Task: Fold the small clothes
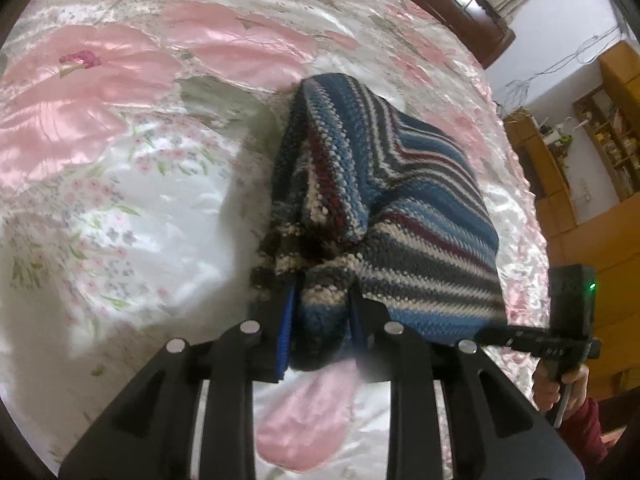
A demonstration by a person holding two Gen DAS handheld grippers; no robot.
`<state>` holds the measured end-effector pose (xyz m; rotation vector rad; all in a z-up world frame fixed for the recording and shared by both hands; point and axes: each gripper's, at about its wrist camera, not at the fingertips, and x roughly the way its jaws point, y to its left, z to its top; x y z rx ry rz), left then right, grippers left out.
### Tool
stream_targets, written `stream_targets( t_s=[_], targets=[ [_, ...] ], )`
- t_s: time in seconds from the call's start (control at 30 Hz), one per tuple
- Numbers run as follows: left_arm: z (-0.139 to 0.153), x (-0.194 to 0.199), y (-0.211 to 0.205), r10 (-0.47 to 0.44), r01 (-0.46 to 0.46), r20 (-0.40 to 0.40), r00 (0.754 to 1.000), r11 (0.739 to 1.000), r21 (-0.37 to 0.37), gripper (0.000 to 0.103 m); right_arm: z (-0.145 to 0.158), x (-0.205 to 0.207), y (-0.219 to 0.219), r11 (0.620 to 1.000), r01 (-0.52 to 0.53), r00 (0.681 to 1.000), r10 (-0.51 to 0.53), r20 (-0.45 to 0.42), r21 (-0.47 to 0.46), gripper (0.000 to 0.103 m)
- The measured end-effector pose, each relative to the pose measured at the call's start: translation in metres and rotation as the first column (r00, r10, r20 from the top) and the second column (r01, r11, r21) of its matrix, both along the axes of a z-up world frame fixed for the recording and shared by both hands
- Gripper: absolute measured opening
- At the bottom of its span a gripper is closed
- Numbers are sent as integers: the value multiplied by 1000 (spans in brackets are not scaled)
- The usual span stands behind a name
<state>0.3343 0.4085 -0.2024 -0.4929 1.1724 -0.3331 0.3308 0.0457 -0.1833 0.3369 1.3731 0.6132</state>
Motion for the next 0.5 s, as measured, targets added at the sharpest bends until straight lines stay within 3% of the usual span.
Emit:
stream_targets(
  t_s=[0.07, 0.17, 0.33, 0.43, 0.47, 0.5],
  targets=[
    [-1, -1, -5, -13, 12, 4, 1000, 1000, 15, 24, 0, -5, 4, 994, -40, 999, 43, 20, -101, 19],
    [-8, -1, -14, -25, 24, 12, 1000, 997, 75, 25, -35, -7, 20, 974, -86, 996, 79, -42, -209, 18],
    [-13, 2, -9, -24, 24, -3, 1000, 998, 60, 28, -40, -5, 27, 971, -108, 994, 102, -41, -215, 22],
    [6, 2, -5, -50, 49, 0, 999, 998, 43, 43, -25, 0, 12, 982, -105, 994, 100, -44, -156, 35],
    [14, 0, -2, -43, 42, 11, 999, 997, 58, 59, -17, 2, 7, 985, -101, 995, 97, -31, -140, 43],
    [22, 0, 2, -36, 34, 31, 999, 998, 58, 68, -6, 4, 0, 987, -91, 996, 91, -3, -134, 50]
  ],
)
